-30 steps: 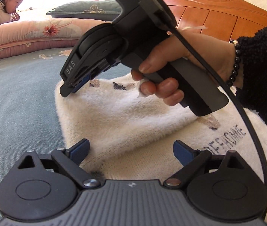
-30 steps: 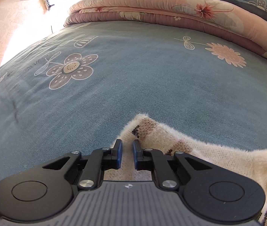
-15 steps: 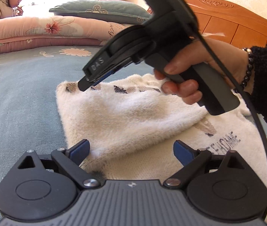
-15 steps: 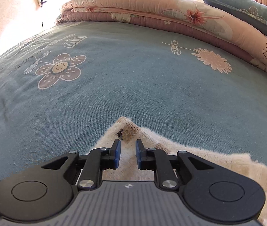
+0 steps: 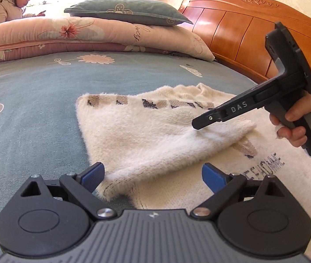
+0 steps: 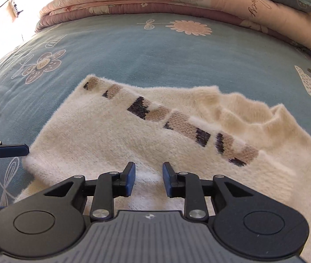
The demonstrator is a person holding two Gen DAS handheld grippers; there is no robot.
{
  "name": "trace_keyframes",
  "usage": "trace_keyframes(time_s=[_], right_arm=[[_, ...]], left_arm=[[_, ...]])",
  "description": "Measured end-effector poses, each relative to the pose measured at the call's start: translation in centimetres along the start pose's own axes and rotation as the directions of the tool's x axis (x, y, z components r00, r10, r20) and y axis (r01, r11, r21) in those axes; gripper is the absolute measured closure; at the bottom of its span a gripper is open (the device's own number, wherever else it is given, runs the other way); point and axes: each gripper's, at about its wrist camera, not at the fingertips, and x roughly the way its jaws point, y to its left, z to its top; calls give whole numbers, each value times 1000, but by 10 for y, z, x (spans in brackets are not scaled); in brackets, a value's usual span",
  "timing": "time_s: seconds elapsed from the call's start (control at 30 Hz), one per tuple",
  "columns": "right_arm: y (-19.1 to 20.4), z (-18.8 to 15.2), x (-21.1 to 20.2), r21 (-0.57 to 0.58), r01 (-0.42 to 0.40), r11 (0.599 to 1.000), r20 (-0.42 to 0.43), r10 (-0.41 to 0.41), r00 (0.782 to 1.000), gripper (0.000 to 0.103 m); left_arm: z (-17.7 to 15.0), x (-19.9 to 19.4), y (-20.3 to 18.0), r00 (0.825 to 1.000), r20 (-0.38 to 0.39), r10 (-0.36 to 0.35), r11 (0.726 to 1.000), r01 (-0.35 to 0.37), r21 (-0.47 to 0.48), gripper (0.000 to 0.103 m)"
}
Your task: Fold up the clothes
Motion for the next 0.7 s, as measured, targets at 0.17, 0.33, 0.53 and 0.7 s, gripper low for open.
trace_keyframes(time_s=[0.17,0.33,0.53,0.7], right_arm=[[6,4,0,-18,42,999,47,-41,998,67],[1,5,17,7,126,992,31,-126,992,67],[-18,-12,4,85,187,979,20,-189,982,65],[-34,-27,-10,146,229,963,17,-234,972,62]], left_arm=[[0,-6,2,1000,15,8,1000,-8,-15,8],[-1,-4,3,1000,2,24,1000,-24,-13,8],[0,-3,8,999,-10,43,998,-43,-39,8],[1,-1,6,995,-43,85,995,-87,-39,8]])
